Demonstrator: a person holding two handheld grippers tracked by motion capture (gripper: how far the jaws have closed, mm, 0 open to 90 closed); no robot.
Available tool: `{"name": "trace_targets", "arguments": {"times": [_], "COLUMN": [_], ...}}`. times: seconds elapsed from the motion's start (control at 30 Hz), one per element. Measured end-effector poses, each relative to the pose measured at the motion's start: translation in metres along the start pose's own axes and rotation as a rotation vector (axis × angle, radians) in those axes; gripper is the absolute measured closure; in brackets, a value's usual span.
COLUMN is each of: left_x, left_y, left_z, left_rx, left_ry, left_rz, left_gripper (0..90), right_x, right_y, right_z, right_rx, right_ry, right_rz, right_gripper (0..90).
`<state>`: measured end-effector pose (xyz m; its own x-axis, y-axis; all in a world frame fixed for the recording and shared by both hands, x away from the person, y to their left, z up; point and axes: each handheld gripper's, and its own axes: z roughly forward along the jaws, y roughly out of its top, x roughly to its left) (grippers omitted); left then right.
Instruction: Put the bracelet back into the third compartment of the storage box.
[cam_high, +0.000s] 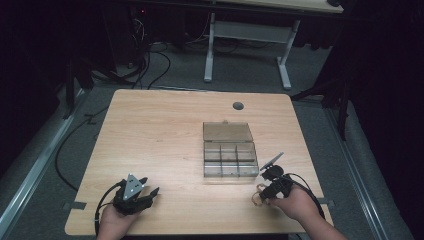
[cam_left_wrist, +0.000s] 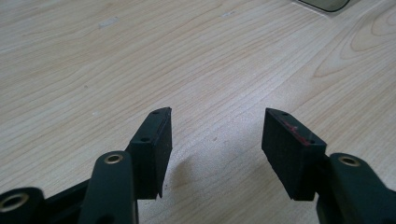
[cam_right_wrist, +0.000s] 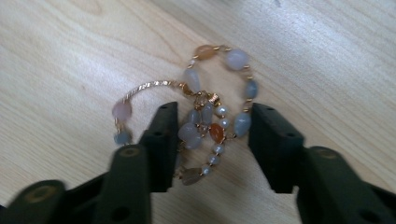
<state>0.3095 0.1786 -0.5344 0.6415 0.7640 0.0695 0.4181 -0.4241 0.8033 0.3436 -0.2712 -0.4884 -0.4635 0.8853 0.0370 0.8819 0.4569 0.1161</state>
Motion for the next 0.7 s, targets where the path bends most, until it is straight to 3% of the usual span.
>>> {"name": "trace_targets", "arguments": {"times": [0.03, 0.07, 0.1, 0.27, 0.7], "left_x": [0.000, 0.000, 0.000, 0.000, -0.001], "left_y": [0.000, 0.000, 0.000, 0.000, 0.000], "left_z": [0.000, 0.000, 0.000, 0.000, 0.000], "left_rx": [-0.001, -0.001, 0.000, 0.002, 0.001], "left_ry": [0.000, 0.000, -0.001, 0.000, 0.001], "left_rz": [0.000, 0.000, 0.001, 0.002, 0.004], "left_gripper": [43.4, 43.4, 43.4, 43.4, 43.2], "right_x": [0.001, 0.001, 0.003, 0.002, -0.002], "right_y": [0.000, 0.000, 0.000, -0.001, 0.000], "right_z": [0.000, 0.000, -0.001, -0.001, -0.015], "right_rx": [0.006, 0.006, 0.020, 0.032, 0.037], "right_ry": [-0.019, -0.019, -0.044, -0.036, -0.024], "right_rz": [-0.023, -0.023, -0.058, -0.103, -0.151], "right_gripper": [64.0, 64.0, 73.1, 80.4, 80.7]}}
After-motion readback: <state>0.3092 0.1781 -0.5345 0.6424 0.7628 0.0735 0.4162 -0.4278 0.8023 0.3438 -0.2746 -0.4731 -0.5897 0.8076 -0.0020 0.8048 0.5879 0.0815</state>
